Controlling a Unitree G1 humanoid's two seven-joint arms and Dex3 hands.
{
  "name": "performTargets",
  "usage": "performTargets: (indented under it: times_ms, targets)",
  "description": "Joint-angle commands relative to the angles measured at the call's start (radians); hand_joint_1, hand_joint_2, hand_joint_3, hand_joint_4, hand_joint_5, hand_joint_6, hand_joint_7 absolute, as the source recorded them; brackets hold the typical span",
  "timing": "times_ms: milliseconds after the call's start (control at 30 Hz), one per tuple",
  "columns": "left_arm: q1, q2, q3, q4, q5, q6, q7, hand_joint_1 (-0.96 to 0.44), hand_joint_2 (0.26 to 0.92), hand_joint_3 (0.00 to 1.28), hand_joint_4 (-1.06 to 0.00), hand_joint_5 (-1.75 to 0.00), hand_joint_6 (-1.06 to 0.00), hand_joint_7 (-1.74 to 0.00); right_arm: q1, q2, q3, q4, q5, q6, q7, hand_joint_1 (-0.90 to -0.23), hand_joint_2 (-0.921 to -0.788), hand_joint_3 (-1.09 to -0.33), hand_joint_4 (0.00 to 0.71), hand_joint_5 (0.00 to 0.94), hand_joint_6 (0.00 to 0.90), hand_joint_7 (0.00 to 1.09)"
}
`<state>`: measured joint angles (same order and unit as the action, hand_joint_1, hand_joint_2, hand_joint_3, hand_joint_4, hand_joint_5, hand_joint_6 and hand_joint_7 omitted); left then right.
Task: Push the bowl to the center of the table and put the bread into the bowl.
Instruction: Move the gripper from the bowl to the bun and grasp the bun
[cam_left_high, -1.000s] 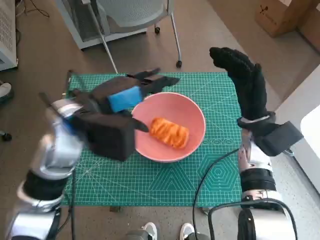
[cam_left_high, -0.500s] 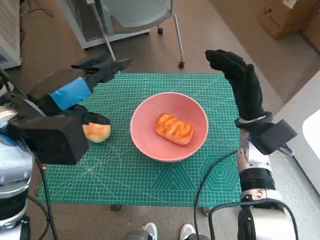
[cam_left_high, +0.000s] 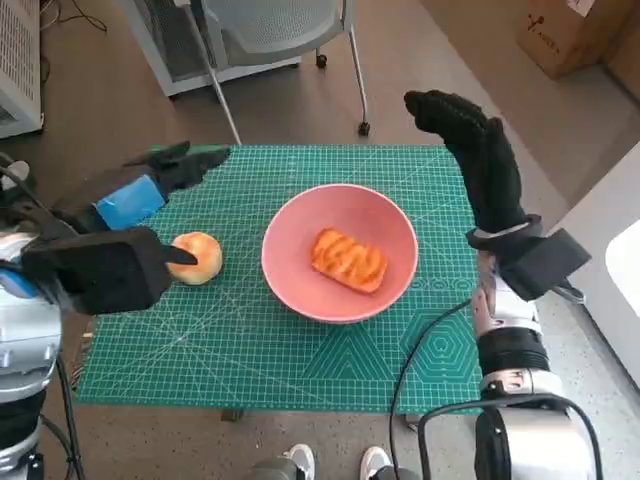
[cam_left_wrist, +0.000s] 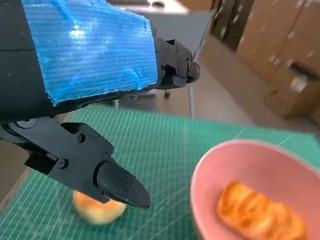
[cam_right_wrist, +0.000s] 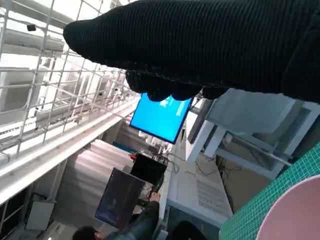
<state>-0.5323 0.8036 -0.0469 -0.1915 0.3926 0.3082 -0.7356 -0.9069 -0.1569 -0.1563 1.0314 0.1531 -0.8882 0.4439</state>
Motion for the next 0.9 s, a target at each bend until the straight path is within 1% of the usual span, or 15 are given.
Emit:
performTargets:
  times_ms: [33, 200, 433, 567, 767, 900]
  targets:
    - [-0.014, 0.011, -0.047, 0.044, 0.044, 0.010, 0.010, -0.05, 0.731, 0.00, -0.02, 0.00, -0.21, -0.01, -0.004, -0.006, 0.000, 0.021, 0.002, 0.013, 0.018, -0.606, -0.921, -0.639, 0.153, 0.000, 0.342, 0.00]
    - [-0.035, 0.011, -0.099, 0.111, 0.101, 0.019, 0.014, -0.02, 0.729, 0.00, 0.00, 0.00, -0.19, 0.00, -0.004, -0.009, -0.006, 0.020, 0.011, 0.011, 0.032, -0.602, -0.921, -0.639, 0.154, 0.001, 0.342, 0.00]
    - [-0.069, -0.006, -0.163, 0.204, 0.169, 0.039, 0.023, 0.12, 0.732, 0.00, 0.00, 0.00, -0.18, 0.00, 0.004, -0.015, -0.014, 0.009, 0.018, 0.008, 0.047, -0.600, -0.921, -0.639, 0.152, 0.000, 0.343, 0.00]
    - [-0.082, -0.019, -0.183, 0.230, 0.188, 0.053, 0.021, 0.16, 0.735, 0.00, 0.00, 0.00, -0.17, 0.00, 0.006, -0.019, -0.019, 0.009, 0.019, 0.008, 0.049, -0.605, -0.921, -0.639, 0.152, 0.000, 0.343, 0.00]
    - [-0.102, -0.040, -0.206, 0.288, 0.201, 0.056, 0.026, 0.19, 0.741, 0.01, 0.00, 0.00, -0.17, 0.00, 0.010, -0.027, -0.025, 0.010, 0.014, 0.005, 0.045, -0.606, -0.921, -0.640, 0.153, 0.001, 0.345, 0.00]
    - [-0.118, -0.057, -0.226, 0.353, 0.217, 0.047, 0.051, 0.19, 0.743, 0.01, 0.00, 0.00, -0.17, 0.00, 0.014, -0.031, -0.028, 0.009, 0.015, 0.005, 0.045, -0.602, -0.921, -0.639, 0.156, 0.002, 0.347, 0.00]
